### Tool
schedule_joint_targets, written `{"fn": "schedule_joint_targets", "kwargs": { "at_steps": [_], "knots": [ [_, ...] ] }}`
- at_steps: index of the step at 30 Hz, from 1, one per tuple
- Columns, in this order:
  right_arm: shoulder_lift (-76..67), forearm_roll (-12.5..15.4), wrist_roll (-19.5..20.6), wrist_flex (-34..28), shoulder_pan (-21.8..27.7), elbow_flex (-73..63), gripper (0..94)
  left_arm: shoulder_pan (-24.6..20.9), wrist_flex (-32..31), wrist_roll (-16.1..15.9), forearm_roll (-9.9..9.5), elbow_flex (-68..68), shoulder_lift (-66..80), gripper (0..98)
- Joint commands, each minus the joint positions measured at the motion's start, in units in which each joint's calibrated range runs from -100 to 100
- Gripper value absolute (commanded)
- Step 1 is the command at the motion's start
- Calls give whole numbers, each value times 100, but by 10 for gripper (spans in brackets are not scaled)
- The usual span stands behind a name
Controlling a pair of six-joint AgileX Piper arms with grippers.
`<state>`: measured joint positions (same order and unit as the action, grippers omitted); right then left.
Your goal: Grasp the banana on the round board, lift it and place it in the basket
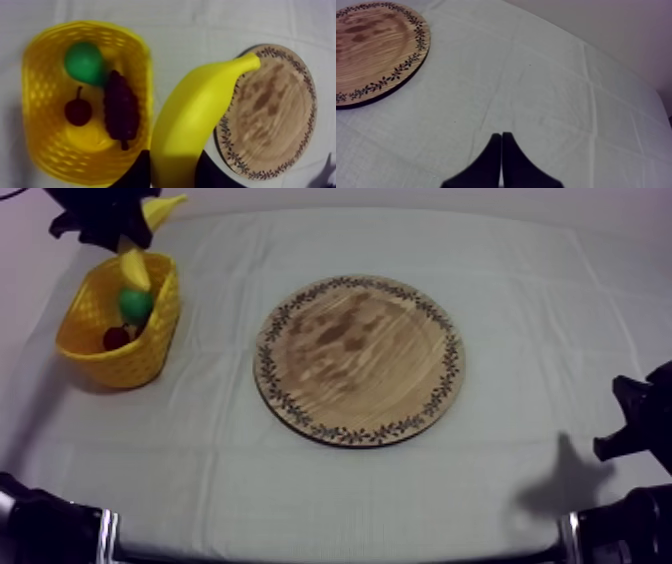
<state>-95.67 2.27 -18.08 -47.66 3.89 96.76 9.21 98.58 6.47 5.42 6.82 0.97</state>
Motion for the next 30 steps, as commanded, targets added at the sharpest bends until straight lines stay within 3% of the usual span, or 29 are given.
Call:
{"fn": "schedule_joint_targets", "kwargs": {
  "at_steps": [1, 15, 30],
  "knots": [
    [0, 0, -1, 0, 2, 1, 3, -279, 22, -13, 5, 8, 63, 218],
    [0, 0, -1, 0, 2, 1, 3, -1026, 39, -230, -47, 19, 138, 222],
    [0, 0, -1, 0, 2, 1, 3, -1143, -1379, -602, 67, 1073, -1038, 223]
  ]
}}
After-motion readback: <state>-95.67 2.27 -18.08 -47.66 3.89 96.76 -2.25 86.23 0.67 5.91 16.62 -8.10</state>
